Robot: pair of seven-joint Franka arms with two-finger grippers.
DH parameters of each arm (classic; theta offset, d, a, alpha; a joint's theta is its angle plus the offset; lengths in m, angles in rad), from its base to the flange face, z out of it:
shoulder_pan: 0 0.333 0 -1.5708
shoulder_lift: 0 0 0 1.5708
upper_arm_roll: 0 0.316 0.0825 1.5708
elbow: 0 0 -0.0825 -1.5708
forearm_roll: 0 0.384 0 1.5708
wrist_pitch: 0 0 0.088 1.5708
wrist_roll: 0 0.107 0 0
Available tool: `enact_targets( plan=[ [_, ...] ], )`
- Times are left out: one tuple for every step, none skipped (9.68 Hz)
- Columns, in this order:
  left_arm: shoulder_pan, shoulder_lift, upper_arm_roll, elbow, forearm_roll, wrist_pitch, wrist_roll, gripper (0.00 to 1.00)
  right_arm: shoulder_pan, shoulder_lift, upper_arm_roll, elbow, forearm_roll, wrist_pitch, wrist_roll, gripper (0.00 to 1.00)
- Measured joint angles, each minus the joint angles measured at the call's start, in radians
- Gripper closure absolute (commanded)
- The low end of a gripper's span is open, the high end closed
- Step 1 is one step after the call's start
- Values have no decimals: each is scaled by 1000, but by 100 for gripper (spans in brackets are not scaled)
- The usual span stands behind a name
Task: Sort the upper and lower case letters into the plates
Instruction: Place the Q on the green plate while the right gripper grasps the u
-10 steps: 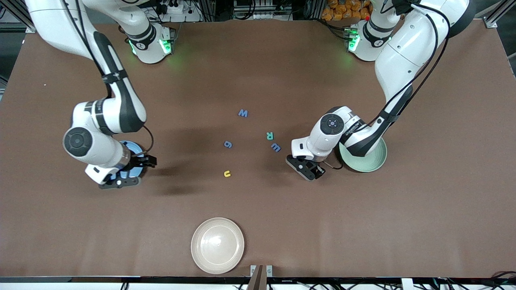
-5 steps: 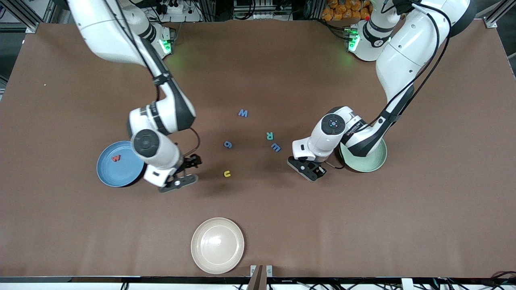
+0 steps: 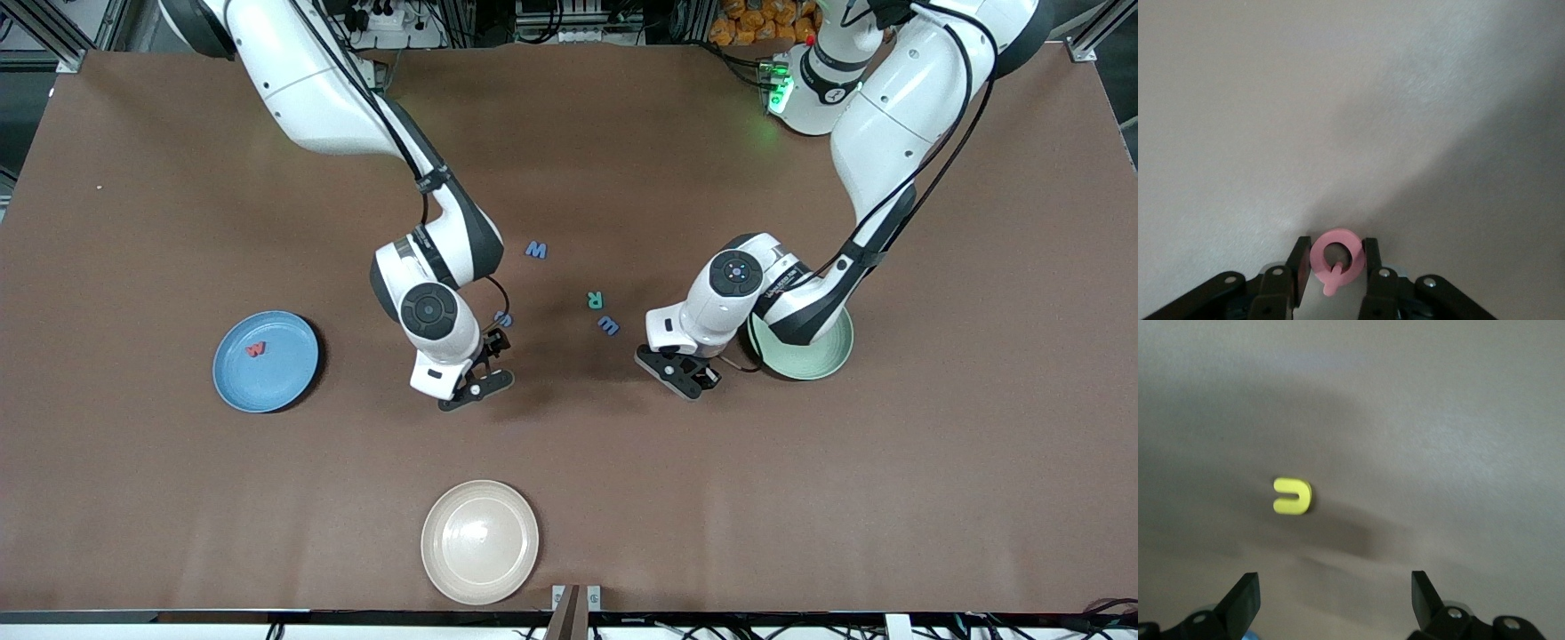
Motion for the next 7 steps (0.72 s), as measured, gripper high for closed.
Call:
enact_targets(
  plan=[
    [18,-8,-11,2,0,-51,0,88,9,32,0,37,0,1,23,0],
    [61,-14,-46,3,0,-108,0,88,18,65,0,72,0,13,44,0],
    [139,-21,-117,4,0,-186,4,88,22,94,0,97,0,40,55,0],
    [233,-33,-200,7,0,-284,35,87,23,110,-1,109,0,57,65,0],
    [332,-45,-279,10,0,-378,99,87,23,116,-2,119,0,64,84,0],
    [441,-56,-343,5,0,-449,193,87,23,118,-2,131,0,65,95,0],
    [541,-60,-374,-16,1,-471,283,65,24,118,-2,138,0,65,100,0]
  ],
)
